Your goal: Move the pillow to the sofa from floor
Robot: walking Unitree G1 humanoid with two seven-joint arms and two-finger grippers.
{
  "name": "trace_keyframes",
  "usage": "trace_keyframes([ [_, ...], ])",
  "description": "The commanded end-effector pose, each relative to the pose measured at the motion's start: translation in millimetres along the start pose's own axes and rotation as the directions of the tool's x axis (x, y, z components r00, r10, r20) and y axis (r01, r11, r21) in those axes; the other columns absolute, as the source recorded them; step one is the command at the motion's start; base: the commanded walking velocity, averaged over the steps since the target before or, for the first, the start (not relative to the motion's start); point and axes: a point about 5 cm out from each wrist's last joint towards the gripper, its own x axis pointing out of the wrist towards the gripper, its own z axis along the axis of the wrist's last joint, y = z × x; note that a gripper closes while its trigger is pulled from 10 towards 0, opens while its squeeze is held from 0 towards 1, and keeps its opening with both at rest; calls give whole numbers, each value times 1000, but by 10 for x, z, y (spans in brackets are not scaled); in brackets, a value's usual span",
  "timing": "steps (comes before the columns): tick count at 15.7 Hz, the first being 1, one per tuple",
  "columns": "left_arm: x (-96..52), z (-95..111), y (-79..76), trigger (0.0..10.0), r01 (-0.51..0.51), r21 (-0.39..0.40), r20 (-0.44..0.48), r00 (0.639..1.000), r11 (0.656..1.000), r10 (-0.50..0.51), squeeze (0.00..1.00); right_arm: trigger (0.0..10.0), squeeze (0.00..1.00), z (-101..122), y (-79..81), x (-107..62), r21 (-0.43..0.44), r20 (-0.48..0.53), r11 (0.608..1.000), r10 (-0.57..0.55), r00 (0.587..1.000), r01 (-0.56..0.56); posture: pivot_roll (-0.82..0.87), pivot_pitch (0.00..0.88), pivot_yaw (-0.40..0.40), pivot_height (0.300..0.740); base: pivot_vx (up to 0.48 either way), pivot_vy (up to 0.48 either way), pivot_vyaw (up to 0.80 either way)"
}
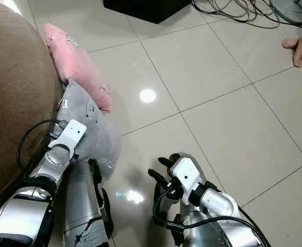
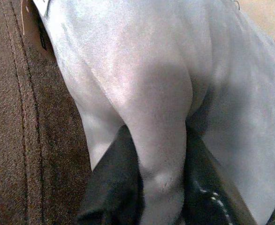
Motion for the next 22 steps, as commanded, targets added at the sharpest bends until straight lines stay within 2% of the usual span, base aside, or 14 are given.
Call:
trace_keyframes([
  [1,-31,-111,-124,0,61,-17,-22,998,998,-62,0,10000,0,-75,24,-49,0,-34,1000,-3,999,3,45,343,-163,541,0,0,0],
  [5,-23,-19,-118,0,71,-78,44,997,994,-67,0,10000,0,-71,-24,-40,-7,-28,1000,-27,999,27,50,313,-163,541,0,0,0],
  [8,-46,144,-92,0,126,-259,211,975,958,-71,0,10000,0,-21,-115,-6,26,17,995,-97,995,96,77,258,-166,541,0,0,0],
  [9,-60,171,-75,0,132,-288,248,967,948,-59,0,10000,0,-9,-136,-6,34,26,993,-117,993,116,82,254,-169,541,0,0,0],
  [11,-166,283,6,0,158,-392,399,917,906,12,0,10000,0,38,-223,5,67,65,981,-186,980,182,105,217,-185,541,0,0,0],
  [13,-392,417,56,0,187,-420,534,842,888,75,0,10000,0,123,-320,-28,41,105,972,-236,966,233,105,161,-202,541,0,0,0],
  [15,-537,524,110,0,169,-425,590,797,889,130,0,10000,0,171,-459,-34,28,78,948,-319,945,318,121,126,-206,541,0,0,0],
  [16,-667,663,187,0,124,-492,608,757,862,239,0,10000,0,317,-628,-62,-15,149,906,-417,897,424,133,93,-200,541,0,0,0],
  [17,-732,709,253,0,72,-527,596,742,847,308,0,10000,0,378,-700,-62,33,144,884,-465,873,466,133,93,-200,541,0,0,0],
  [18,-774,757,306,2118,33,-561,581,727,827,365,0,10000,0,448,-771,-40,67,128,874,-486,865,481,126,59,-209,541,0,0,0],
  [19,-832,821,270,10000,69,-579,589,724,812,359,0,10000,0,482,-838,-8,108,74,880,-472,879,463,131,64,-212,541,0,0,0],
  [20,-874,849,172,10000,115,-570,582,756,814,300,0,10000,0,545,-896,-11,142,91,853,-516,851,502,139,54,-214,551,0,0,0],
  [21,-894,862,112,10000,133,-554,582,768,822,268,0,10000,0,572,-911,-3,140,108,846,-530,841,515,136,51,-218,556,0,0,0],
  [22,-923,890,-50,10000,169,-515,601,770,841,213,0,10000,0,597,-904,35,132,127,849,-526,841,511,139,53,-228,571,0,0,0],
])
